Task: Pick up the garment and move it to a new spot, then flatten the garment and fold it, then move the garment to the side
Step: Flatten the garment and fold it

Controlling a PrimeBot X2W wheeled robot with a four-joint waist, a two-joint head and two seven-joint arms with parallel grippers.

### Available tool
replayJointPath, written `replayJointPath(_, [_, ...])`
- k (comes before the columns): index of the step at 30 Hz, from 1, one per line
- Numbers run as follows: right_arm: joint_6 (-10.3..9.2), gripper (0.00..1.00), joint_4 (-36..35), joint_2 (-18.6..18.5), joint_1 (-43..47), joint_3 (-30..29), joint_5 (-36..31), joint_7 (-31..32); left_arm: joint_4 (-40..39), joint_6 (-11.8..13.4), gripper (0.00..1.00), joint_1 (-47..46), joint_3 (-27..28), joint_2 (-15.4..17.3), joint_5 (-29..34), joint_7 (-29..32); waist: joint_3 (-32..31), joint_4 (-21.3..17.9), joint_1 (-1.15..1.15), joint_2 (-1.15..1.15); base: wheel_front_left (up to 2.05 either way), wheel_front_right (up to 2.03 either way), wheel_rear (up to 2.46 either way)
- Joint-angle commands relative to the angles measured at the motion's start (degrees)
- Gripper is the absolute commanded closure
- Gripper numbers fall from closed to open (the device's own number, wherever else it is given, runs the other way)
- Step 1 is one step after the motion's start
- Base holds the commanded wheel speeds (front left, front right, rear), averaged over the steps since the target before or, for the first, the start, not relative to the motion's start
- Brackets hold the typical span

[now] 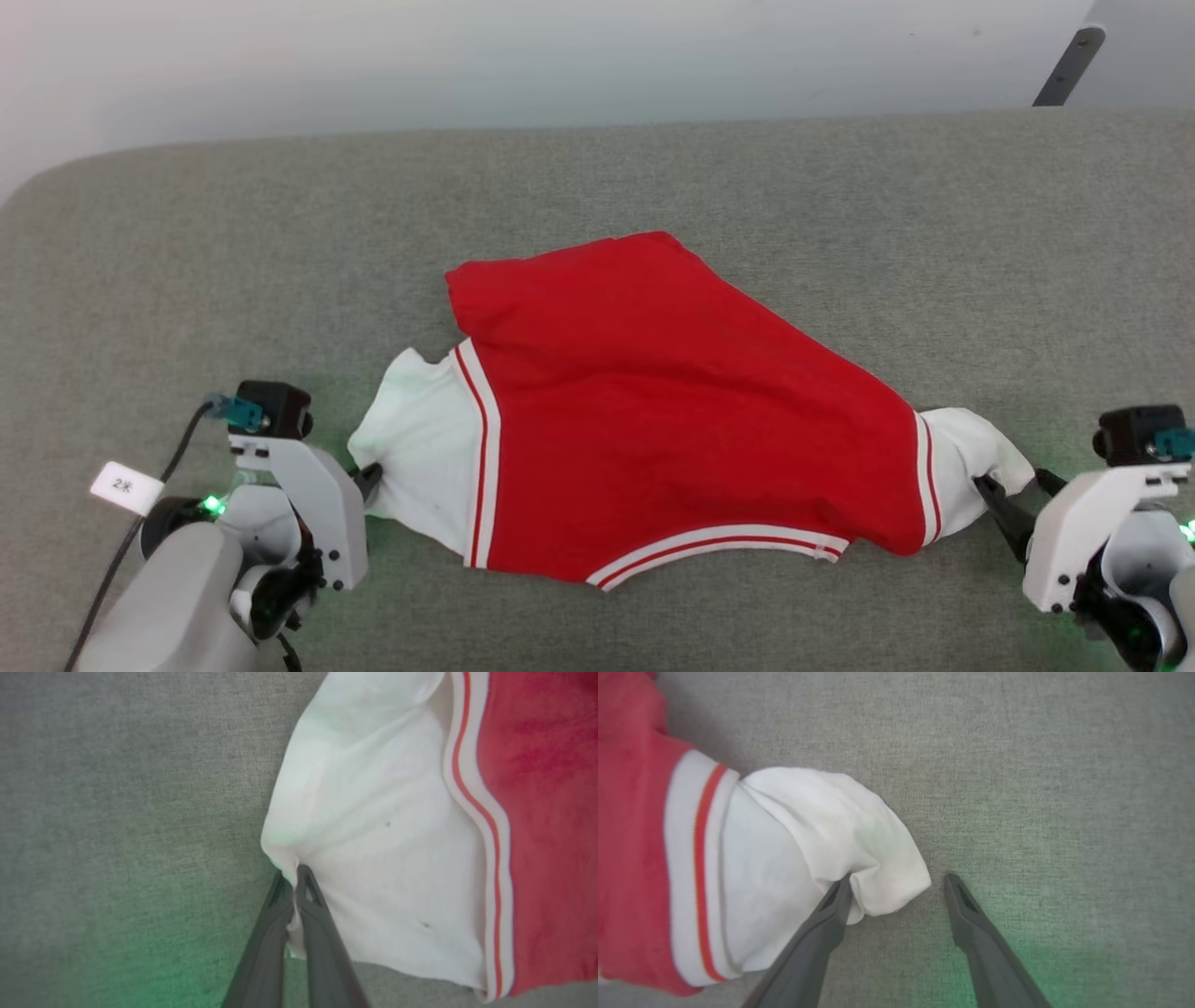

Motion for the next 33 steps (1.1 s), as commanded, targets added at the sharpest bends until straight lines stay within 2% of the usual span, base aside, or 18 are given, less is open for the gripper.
replayJointPath(1, [0.02, 0.0, 1.73, 0.27, -0.24, 1.69, 0.63, 1.47, 1.75, -0.24, 1.0, 2.56, -1.77, -0.99, -0.23, 1.0, 0.03, 0.25, 0.0, 0.0, 0.0, 0.0, 0.0])
replayJointPath(3, [0.02, 0.0, 3.57, 0.23, -1.21, 2.77, 2.14, 3.06, 1.95, -0.26, 1.0, 2.34, -2.34, -0.98, -0.54, 0.82, 0.0, 0.44, 0.0, 0.0, 0.0, 0.0, 0.0])
replayJointPath(4, [0.02, 0.17, 4.47, 0.09, -1.69, 3.35, 2.75, 4.15, 2.04, -0.26, 1.0, 2.24, -2.62, -0.93, -0.9, 0.85, -0.03, 0.47, 0.0, 0.0, 0.0, 0.0, 0.0])
replayJointPath(5, [0.02, 0.68, 5.45, 0.03, -2.18, 4.0, 3.58, 5.47, 2.07, -0.26, 1.0, 2.13, -2.9, -0.84, -1.03, 0.84, -0.09, 0.49, 0.0, 0.0, 0.0, 0.0, 0.0])
replayJointPath(6, [0.02, 1.0, 6.33, -0.29, -2.63, 4.52, 4.03, 6.75, 2.1, -0.27, 1.0, 1.98, -3.26, -0.72, -1.24, 0.86, -0.14, 0.52, 0.0, 0.0, 0.0, 0.0, 0.0])
replayJointPath(10, [0.02, 1.0, 9.12, -1.36, -5.45, 4.23, 5.53, 11.08, 1.93, -0.28, 1.0, 0.62, -4.5, -0.02, -2.22, 1.81, -0.6, 0.65, 0.0, 0.0, 0.0, 0.0, 0.0])
replayJointPath(17, [-0.01, 1.0, 8.4, -3.5, -11.71, 2.18, 7.6, 12.86, -0.06, -0.28, 1.0, -4.7, -6.86, 1.65, -4.08, 6.06, -2.86, 1.14, 0.0, 0.0, 0.0, 0.0, 0.0])
replayJointPath(24, [-0.01, 1.0, 4.62, -5.01, -17.16, 1.95, 8.06, 12.75, -6.2, -0.22, 1.0, -14.74, -9.9, 4.39, -2.86, 12.21, -7.69, 1.82, 0.0, 0.0, 0.0, 0.0, 0.0])
replayJointPath(28, [0.0, 1.0, 2.06, -5.13, -21.6, 3.44, 8.02, 13.0, -7.78, -0.22, 1.0, -21.93, -10.8, 4.5, -2.23, 14.92, -10.35, 1.78, 0.0, 0.0, 0.0, 0.0, 0.0])
replayJointPath(33, [-0.01, 1.0, -0.94, -4.93, -28.44, 5.6, 7.67, 11.05, -6.51, 0.41, 1.0, -31.82, -10.57, 4.06, 0.01, 15.24, -12.05, 1.46, 0.0, 0.0, 0.0, 0.0, 0.0])
